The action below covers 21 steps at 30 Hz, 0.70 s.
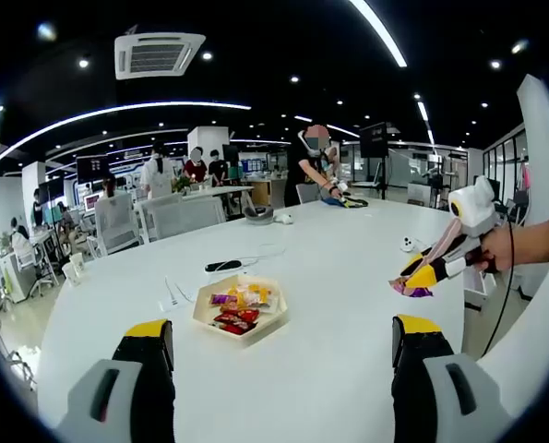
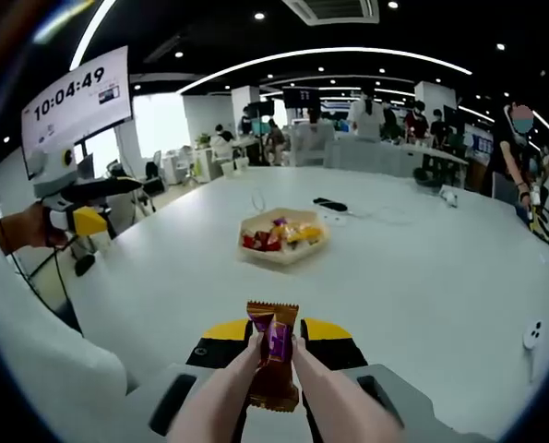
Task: Place the target food into the container with the food tongs after gripping and lifting it, then release it inside without dropping or visibly crushing the food.
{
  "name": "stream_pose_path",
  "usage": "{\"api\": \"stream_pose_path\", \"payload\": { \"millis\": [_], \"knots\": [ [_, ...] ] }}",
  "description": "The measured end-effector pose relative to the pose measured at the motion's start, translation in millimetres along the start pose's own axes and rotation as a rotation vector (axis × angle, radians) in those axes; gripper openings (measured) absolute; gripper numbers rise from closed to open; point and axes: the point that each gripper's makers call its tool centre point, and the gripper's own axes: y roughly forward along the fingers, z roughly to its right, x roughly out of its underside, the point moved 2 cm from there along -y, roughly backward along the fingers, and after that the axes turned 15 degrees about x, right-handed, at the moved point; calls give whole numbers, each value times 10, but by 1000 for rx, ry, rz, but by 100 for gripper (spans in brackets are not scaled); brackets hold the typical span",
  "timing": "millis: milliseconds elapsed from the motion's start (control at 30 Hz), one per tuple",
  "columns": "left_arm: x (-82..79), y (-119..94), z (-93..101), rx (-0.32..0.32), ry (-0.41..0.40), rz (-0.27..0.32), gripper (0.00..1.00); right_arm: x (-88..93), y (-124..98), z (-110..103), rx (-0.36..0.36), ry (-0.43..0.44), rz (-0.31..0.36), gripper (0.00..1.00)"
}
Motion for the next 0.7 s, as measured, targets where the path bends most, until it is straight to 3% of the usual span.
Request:
{"api": "stream_pose_path", "payload": {
  "millis": [367,700],
  "knots": [
    [33,-61,-18,-24,-16,-2,99,-140,118,131,19,4,-3,19],
    [42,-159,-86,-59,-25,4,99,-601,345,154,10,-48,49,19]
  ]
}}
